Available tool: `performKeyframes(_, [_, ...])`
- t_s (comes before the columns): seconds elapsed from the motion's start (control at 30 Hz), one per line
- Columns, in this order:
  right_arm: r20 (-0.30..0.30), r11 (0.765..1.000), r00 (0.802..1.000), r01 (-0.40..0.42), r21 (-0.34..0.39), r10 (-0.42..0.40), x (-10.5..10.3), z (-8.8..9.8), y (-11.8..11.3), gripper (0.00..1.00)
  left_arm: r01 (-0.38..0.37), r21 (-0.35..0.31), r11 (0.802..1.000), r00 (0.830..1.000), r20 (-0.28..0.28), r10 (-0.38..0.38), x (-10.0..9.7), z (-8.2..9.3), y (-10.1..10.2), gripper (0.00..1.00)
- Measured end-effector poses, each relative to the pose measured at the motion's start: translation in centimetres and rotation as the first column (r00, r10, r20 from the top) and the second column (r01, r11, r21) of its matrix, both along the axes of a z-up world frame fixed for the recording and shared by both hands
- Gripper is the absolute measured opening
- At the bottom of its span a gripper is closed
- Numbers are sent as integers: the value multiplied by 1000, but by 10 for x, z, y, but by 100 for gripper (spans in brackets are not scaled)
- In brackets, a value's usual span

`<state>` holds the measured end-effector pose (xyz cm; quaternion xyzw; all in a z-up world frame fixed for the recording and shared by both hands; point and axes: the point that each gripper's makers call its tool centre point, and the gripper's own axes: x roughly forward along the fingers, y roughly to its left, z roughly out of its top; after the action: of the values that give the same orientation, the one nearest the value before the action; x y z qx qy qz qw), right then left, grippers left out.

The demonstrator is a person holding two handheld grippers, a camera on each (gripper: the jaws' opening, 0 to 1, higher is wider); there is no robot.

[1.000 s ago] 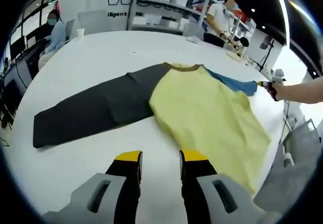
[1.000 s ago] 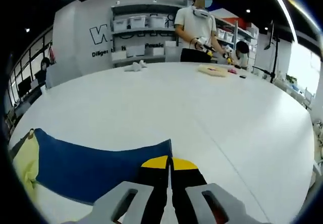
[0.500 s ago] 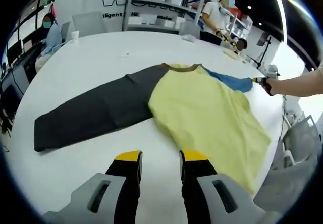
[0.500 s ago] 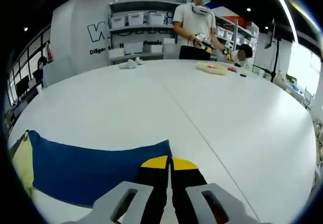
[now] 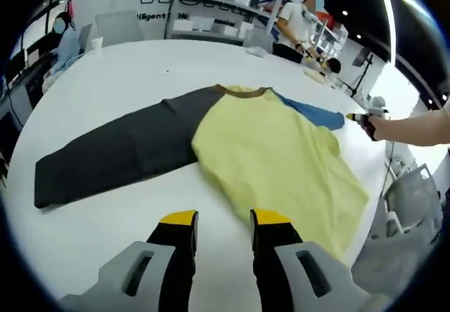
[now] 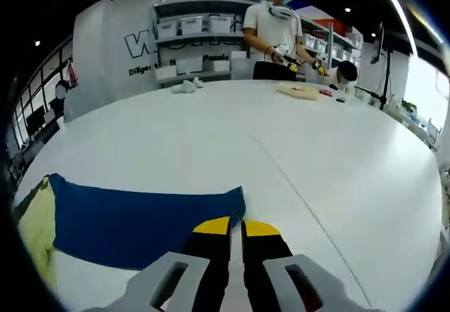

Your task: Fold the garment on the visible template until the final outline fits inside the template.

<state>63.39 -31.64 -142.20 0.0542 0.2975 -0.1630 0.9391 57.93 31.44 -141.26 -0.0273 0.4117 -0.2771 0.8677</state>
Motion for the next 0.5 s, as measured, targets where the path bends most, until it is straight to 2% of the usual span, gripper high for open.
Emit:
performKeyframes(0.1, [-3,997,997,-81,8,81,-7,6,34,0,17,-31,999,998,-55,-18,-12,-7,-5,28])
performKeyframes(0.27, [22,986,986,-163,31,162,-17,19,83,0,57,-55,997,994,-92,-62,-28,-11,-13,26])
performKeyframes(0.37, [52,967,969,-245,72,242,-19,25,119,0,73,-90,993,988,-132,-84,-39,-15,-19,27])
performKeyframes(0.4, [48,955,957,-290,67,287,-21,27,134,1,71,-108,992,985,-152,-87,-43,-16,-21,27])
performKeyframes(0.47, [66,932,937,-349,103,343,-25,29,161,3,74,-126,989,980,-173,-95,-47,-18,-23,26])
performKeyframes(0.5, [60,925,930,-368,96,363,-26,30,167,3,76,-140,987,977,-187,-102,-51,-18,-26,25])
